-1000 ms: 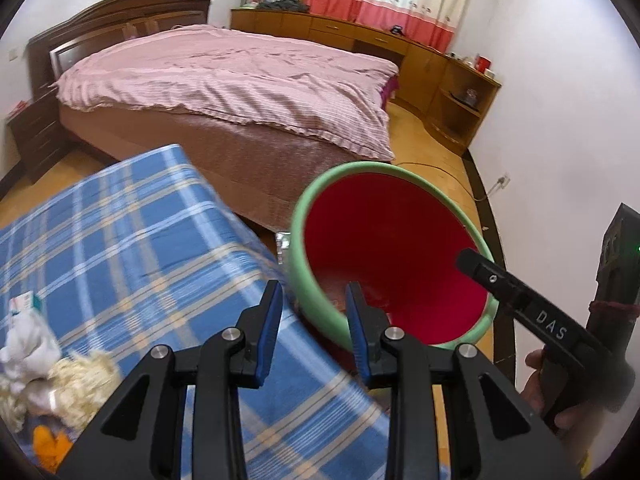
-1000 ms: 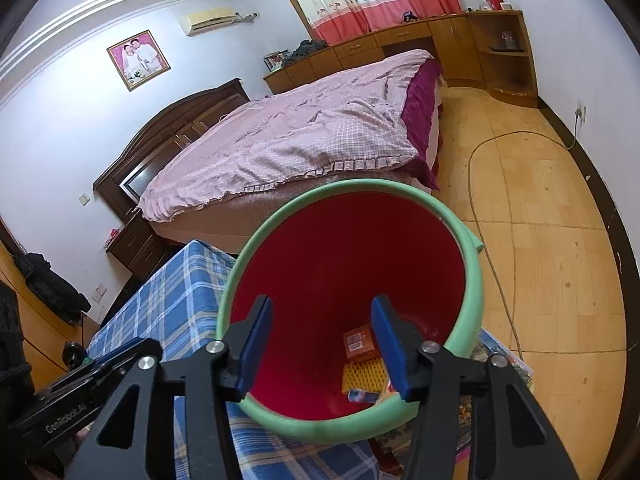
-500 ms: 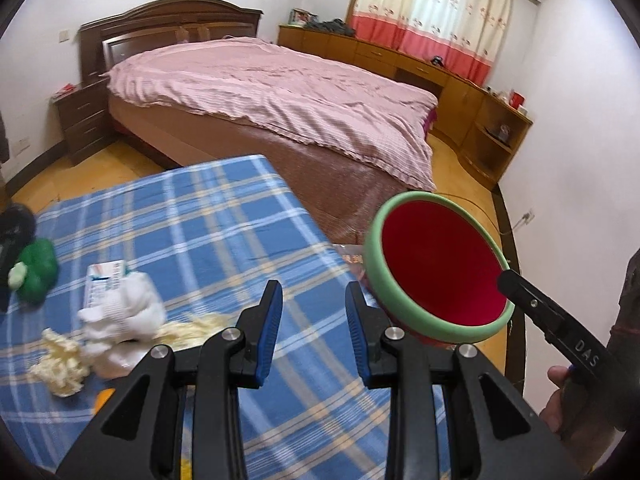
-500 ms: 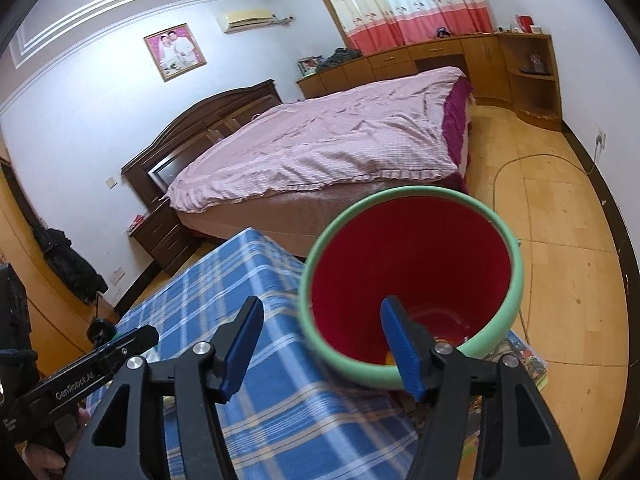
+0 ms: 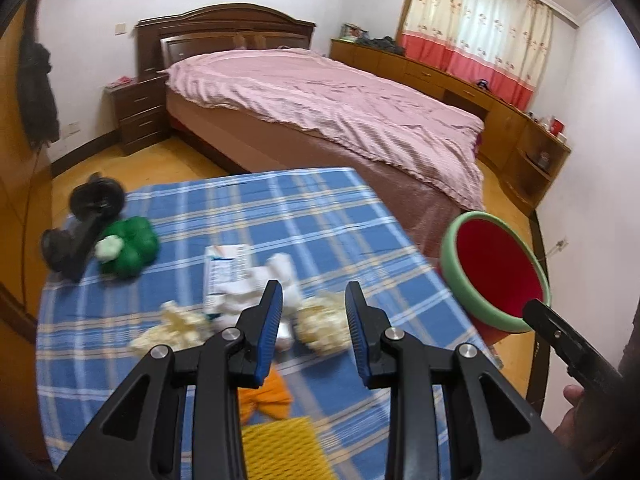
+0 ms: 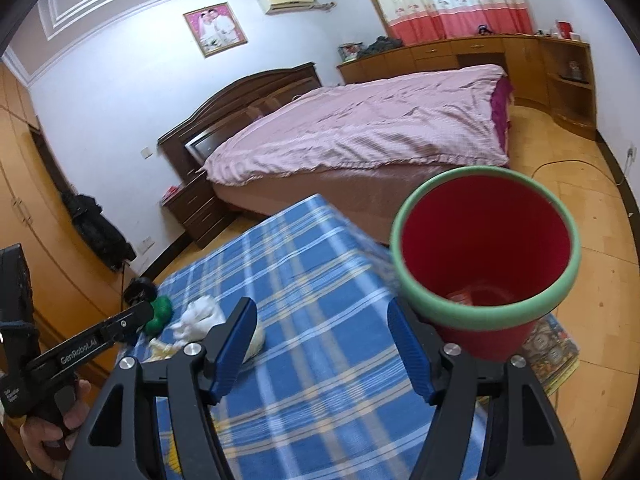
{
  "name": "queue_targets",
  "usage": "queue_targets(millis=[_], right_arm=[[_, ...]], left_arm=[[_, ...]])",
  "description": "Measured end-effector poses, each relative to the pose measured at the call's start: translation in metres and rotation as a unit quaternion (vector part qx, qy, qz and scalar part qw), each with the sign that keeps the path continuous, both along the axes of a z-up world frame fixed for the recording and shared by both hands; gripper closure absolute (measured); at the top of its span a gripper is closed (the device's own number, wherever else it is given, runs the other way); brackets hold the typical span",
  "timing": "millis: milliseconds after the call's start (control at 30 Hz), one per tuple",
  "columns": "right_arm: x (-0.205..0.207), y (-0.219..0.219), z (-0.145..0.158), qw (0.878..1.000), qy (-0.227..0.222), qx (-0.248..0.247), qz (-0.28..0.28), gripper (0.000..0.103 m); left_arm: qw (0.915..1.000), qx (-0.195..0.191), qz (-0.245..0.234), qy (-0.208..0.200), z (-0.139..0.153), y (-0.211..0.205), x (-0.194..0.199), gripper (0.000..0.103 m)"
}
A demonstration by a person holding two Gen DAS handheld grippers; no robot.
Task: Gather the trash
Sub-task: 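Move both open tools back over the table toward the crumpled bags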
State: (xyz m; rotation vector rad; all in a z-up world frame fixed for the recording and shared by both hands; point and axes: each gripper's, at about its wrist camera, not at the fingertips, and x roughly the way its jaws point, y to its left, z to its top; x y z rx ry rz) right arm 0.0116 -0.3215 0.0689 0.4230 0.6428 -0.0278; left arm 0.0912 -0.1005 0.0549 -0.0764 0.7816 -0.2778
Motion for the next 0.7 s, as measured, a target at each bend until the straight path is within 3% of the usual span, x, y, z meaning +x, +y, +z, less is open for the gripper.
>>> queue_targets(millis=[333,700], right_arm=[[-0.002,0.048,0.007,0.999,-0.002,-0.015,0.032,0.03],[0.013,0.085,-0.011,0.997,0.032,-0.032,0.066,0.029]], left_arm=[[0.9983,0.01,0.057,-0.006,-0.004,0.069,-0.011,0.07],[0.9937,-0.001,0.108,0.029,-0.033,0.122,-0.003,0.065]])
